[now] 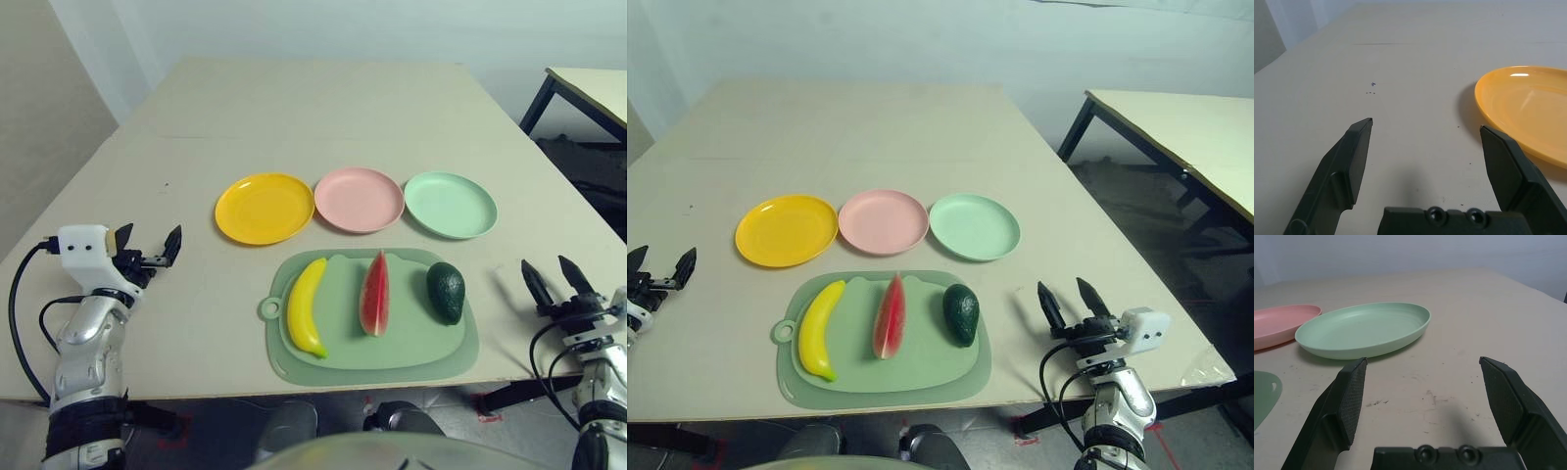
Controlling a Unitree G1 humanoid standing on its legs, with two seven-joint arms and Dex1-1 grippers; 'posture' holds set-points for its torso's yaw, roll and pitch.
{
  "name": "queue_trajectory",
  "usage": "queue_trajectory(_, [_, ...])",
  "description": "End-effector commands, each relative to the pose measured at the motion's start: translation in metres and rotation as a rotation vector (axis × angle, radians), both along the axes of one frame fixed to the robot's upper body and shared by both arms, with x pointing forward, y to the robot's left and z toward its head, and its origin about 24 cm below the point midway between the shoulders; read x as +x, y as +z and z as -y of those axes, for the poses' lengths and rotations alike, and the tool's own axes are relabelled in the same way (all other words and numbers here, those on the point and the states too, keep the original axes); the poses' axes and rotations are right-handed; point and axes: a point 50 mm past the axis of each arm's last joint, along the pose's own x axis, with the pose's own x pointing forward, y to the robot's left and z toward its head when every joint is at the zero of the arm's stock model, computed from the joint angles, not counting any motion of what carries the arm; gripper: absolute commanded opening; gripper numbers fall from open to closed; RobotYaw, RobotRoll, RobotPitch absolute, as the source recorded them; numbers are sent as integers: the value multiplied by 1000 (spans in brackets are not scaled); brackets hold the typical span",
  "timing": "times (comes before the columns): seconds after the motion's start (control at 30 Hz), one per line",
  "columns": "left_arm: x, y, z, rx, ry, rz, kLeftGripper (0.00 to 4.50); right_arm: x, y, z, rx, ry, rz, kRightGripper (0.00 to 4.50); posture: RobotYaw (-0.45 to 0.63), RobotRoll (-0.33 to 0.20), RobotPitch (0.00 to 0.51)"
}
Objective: Place the fruits into color-matched plates.
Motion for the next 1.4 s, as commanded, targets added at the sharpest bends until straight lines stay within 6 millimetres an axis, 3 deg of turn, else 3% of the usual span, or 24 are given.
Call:
queue_trajectory(0.03, [-14, -10, 4, -35, 24, 12, 4470, 4, 3, 5, -12, 34, -34, 4500, 258, 0, 35])
queue_trajectory(0.13, [-32, -7, 10, -70, 16, 62, 4470, 10, 25, 24, -77, 68, -44, 4500, 217, 0, 31])
queue_trajectory(0.27, [-22, -9, 17, -82, -57, 51, 4470, 3, 30, 33, -82, 10, -17, 4500, 156, 0, 14])
queue_trajectory(0.4, [-11, -9, 31, -89, -169, 45, 4470, 0, 29, 29, -89, 24, -7, 4500, 137, 0, 7])
queue_trajectory(0.63, [-7, -4, 61, 95, -669, -101, 4470, -14, 53, 31, -154, 144, 17, 4500, 58, 0, 0])
queue_trajectory(0.73, [-12, 7, 67, 178, -877, -161, 4470, -14, 80, 28, -197, 283, 1, 4500, 32, 0, 0])
queue_trajectory(0.83, [-17, 18, 72, 253, -1027, -199, 4470, -12, 115, 9, -280, 496, 1, 4500, -13, 0, 0])
queue_trajectory(0.93, [-19, 33, 74, 354, -1151, -223, 4470, 3, 184, -43, -382, 801, 65, 4500, -34, 0, 0])
queue_trajectory(1.07, [-10, 51, 85, 382, -1191, -157, 4470, 26, 243, -90, -480, 987, 38, 4500, -52, 0, 0])
queue_trajectory(1.17, [-6, 53, 95, 398, -1222, -139, 4470, 30, 254, -117, -484, 1125, -139, 4500, -38, 0, 0])
queue_trajectory(1.27, [-6, 49, 99, 404, -1222, -137, 4470, 36, 249, -130, -656, 1078, -285, 4500, -23, 0, 0])
queue_trajectory(1.4, [-10, 46, 99, 401, -1196, -132, 4470, 36, 238, -141, -849, 1073, -351, 4500, 11, 0, 5])
